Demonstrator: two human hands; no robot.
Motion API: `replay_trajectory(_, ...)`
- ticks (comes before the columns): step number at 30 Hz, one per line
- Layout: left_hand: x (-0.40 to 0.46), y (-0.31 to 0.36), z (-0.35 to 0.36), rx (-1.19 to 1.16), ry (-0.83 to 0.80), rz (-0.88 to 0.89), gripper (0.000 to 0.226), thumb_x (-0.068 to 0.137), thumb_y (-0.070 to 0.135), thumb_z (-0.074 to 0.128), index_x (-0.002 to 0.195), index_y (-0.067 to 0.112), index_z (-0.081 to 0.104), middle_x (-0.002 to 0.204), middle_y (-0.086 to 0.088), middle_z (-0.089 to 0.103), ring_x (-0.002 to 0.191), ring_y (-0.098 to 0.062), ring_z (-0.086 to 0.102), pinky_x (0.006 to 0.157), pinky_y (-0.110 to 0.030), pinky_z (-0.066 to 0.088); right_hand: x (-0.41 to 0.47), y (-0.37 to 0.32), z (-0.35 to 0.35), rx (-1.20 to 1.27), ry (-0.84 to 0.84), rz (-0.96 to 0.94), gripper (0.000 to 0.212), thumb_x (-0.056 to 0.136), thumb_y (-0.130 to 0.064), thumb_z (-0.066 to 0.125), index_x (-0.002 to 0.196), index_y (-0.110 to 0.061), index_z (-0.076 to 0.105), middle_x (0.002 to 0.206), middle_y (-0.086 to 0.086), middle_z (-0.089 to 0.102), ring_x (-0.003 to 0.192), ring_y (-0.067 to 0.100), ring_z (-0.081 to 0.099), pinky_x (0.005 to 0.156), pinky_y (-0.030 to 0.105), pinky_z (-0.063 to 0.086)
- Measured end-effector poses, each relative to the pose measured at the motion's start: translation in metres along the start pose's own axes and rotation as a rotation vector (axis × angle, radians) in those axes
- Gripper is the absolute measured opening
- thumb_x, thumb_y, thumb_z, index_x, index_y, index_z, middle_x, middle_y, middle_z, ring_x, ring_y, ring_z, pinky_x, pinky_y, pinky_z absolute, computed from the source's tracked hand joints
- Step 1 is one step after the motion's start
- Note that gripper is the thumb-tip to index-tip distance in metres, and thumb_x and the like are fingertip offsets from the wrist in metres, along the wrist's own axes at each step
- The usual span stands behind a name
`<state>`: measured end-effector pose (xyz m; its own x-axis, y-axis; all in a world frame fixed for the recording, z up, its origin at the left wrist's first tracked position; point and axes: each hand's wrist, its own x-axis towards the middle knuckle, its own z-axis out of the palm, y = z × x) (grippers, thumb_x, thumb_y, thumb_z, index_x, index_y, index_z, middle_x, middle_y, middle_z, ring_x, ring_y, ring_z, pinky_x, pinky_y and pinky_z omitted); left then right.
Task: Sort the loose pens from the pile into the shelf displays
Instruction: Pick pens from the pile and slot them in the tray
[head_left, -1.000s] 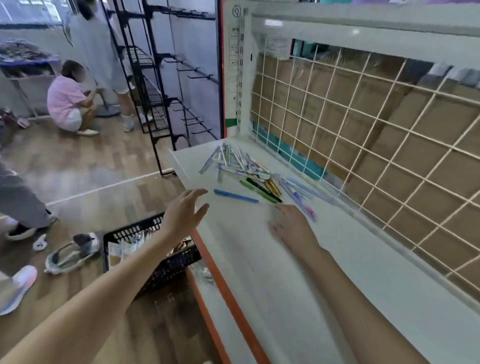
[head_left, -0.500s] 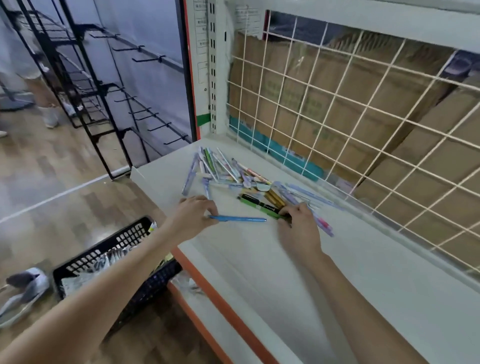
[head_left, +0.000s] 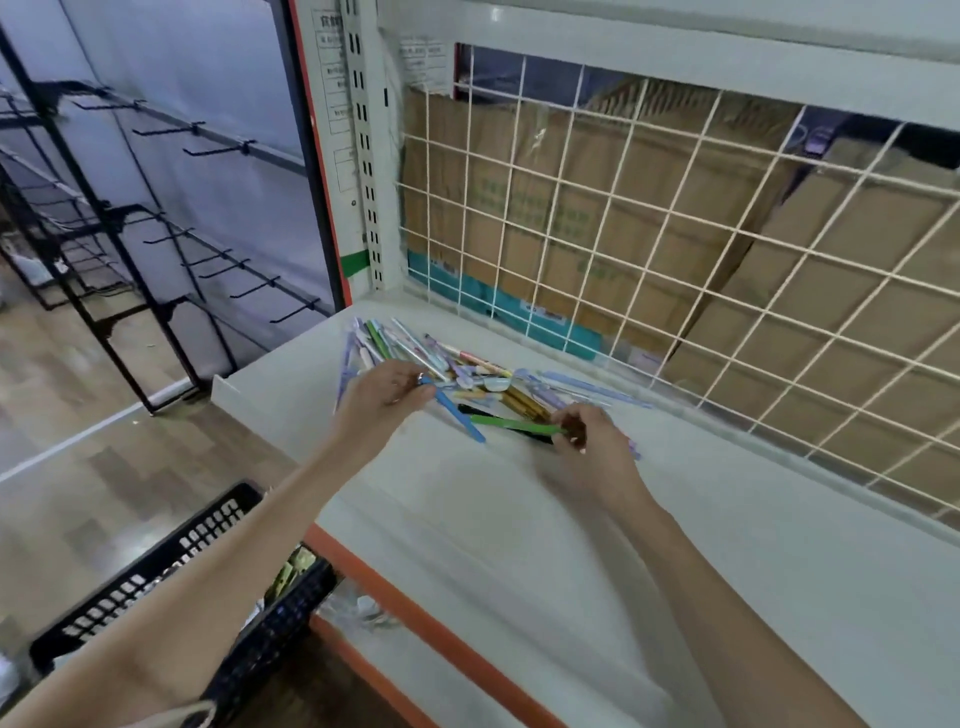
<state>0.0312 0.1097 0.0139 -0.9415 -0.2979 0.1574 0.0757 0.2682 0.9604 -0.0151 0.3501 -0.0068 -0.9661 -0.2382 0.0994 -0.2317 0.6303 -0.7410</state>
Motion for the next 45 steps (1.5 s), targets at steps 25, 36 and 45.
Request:
replay_trajectory(25,-0.048,0.069,0.197,-0.334,-0.478,0.074,0.021,0.081,0.004,0.069,0.091,0.023,0.067,0.070,0.007,0.068,0.066,-0.019,0.070,0.063,-0.029,0.058,-0.132,0.055,-0.167,0.624,0.651,0.245,0.015,0.085,0.003,0.061,0.094,-0.007,0.067,0.078,0.008,0.066,0.070,0.019,0.068,0.064,0.020,0.052)
replay_trajectory(36,-0.196,0.158,0.357,-0.360,-0.785,0.129,0.019,0.080,0.005,0.070,0.090,0.021,0.069,0.076,0.003,0.061,0.064,-0.025,0.070,0.061,-0.030,0.058,-0.298,0.127,-0.286,0.704,0.974,0.267,0.011,0.082,0.003,0.065,0.085,-0.008,0.066,0.074,0.008,0.064,0.069,0.021,0.060,0.060,0.025,0.052)
replay_trajectory(45,-0.367,0.218,0.506,-0.356,-0.993,0.212,0.022,0.082,0.005,0.067,0.090,0.025,0.066,0.082,0.000,0.061,0.064,-0.018,0.070,0.059,-0.029,0.058,-0.473,0.201,-0.399,0.577,1.164,0.311,0.011,0.079,0.000,0.069,0.089,-0.006,0.067,0.074,0.003,0.066,0.071,0.019,0.063,0.060,0.028,0.054)
